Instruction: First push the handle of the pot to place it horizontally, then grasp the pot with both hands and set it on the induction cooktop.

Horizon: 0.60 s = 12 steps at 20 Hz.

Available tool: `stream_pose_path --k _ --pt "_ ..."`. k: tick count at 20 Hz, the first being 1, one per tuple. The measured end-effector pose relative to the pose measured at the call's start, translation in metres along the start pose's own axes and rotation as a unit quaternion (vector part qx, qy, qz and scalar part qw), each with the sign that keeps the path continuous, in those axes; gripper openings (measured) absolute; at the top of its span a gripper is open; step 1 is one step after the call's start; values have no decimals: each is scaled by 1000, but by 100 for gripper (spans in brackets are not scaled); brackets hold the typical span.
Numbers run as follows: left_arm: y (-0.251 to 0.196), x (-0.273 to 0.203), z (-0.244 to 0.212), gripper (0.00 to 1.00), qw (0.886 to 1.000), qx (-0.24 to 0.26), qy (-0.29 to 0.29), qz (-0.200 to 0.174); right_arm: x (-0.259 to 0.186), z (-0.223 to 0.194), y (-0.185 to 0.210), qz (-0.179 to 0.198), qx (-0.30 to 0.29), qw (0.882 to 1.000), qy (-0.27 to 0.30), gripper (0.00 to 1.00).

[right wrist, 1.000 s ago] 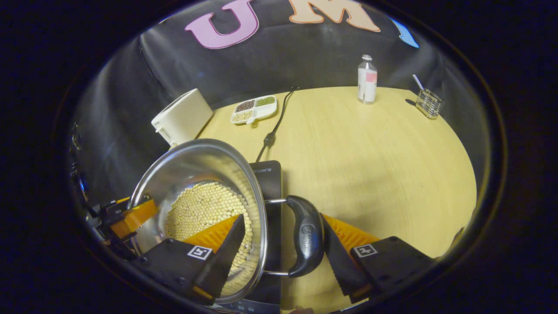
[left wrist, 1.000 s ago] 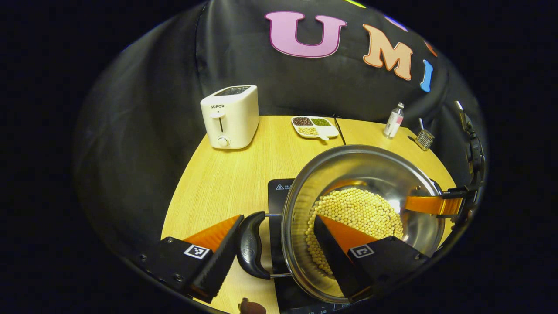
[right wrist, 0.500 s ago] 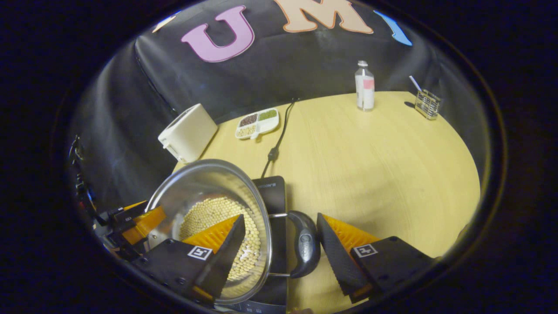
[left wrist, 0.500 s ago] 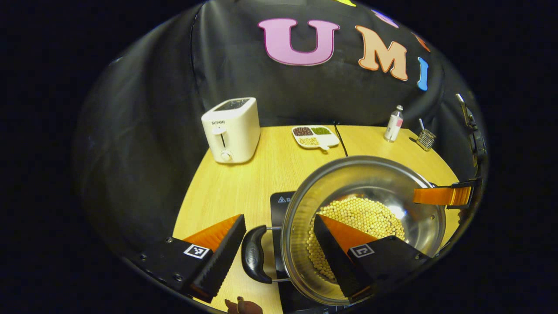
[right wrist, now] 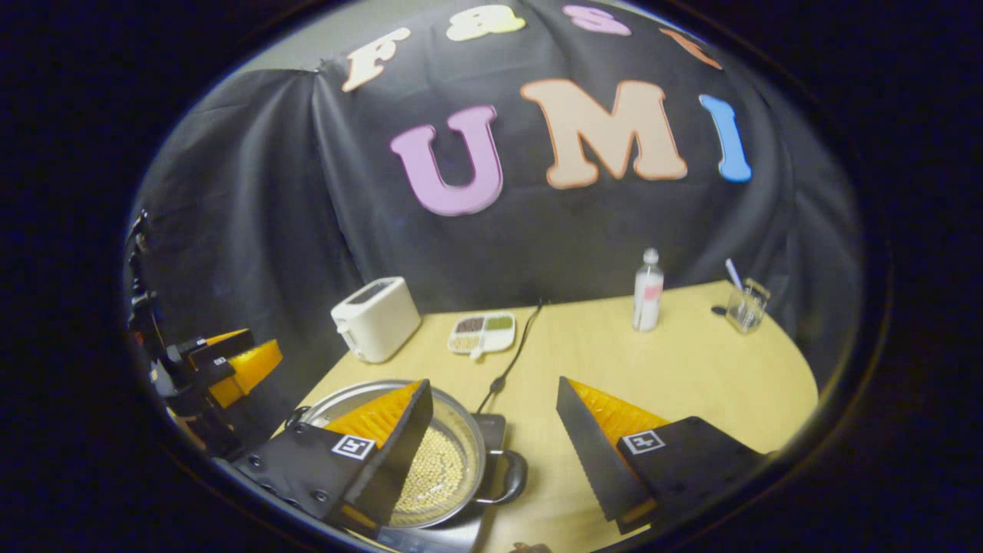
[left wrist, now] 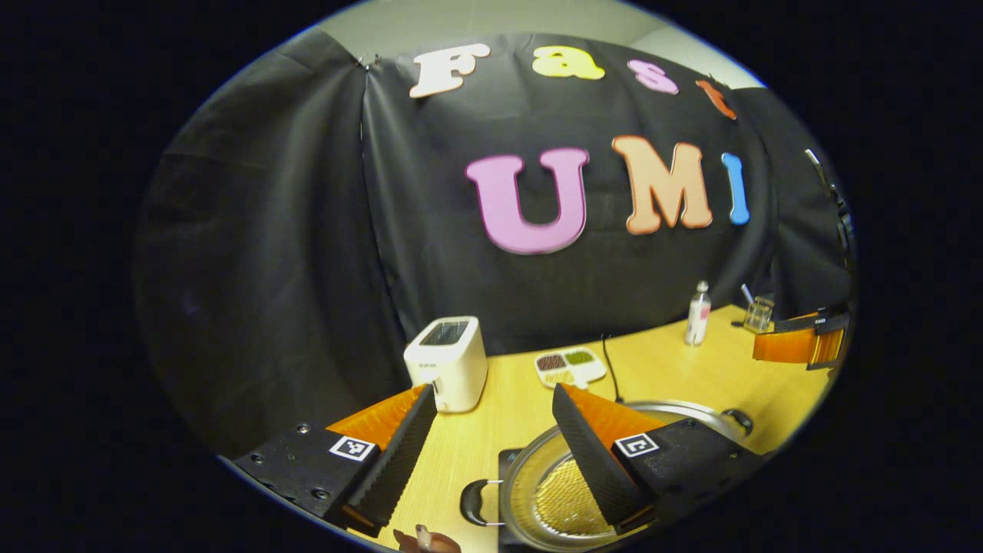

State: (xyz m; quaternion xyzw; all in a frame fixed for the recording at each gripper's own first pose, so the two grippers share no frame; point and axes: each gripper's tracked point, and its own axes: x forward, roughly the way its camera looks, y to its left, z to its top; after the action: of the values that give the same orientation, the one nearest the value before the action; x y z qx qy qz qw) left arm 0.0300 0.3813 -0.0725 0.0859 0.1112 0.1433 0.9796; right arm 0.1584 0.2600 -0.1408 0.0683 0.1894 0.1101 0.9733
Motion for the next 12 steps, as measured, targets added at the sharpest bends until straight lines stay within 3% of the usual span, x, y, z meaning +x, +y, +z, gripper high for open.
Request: stream_pose_path --k 2,6,7,8,9,12 --pt "-30 -22 34 100 1000 4 -31 -3 -27 30 -17 4 -14 999 -42 94" --pt "-119 -62 83 100 997 -33 -72 -22 -80 61 -85 -9 -19 996 -91 94" --pt "-139 -72 90 100 996 -42 -81 -21 -93 66 -105 -14 -17 995 -101 94" --pt "-159 -82 95 98 995 -53 -85 -18 -105 68 -123 -16 -14 994 -103 100" --pt "-179 -90 97 100 995 -60 -84 -18 -118 71 -139 -15 -13 994 -107 94" --pt "-224 -116 97 100 993 -80 -84 -2 -150 75 -177 -3 -17 994 -106 94"
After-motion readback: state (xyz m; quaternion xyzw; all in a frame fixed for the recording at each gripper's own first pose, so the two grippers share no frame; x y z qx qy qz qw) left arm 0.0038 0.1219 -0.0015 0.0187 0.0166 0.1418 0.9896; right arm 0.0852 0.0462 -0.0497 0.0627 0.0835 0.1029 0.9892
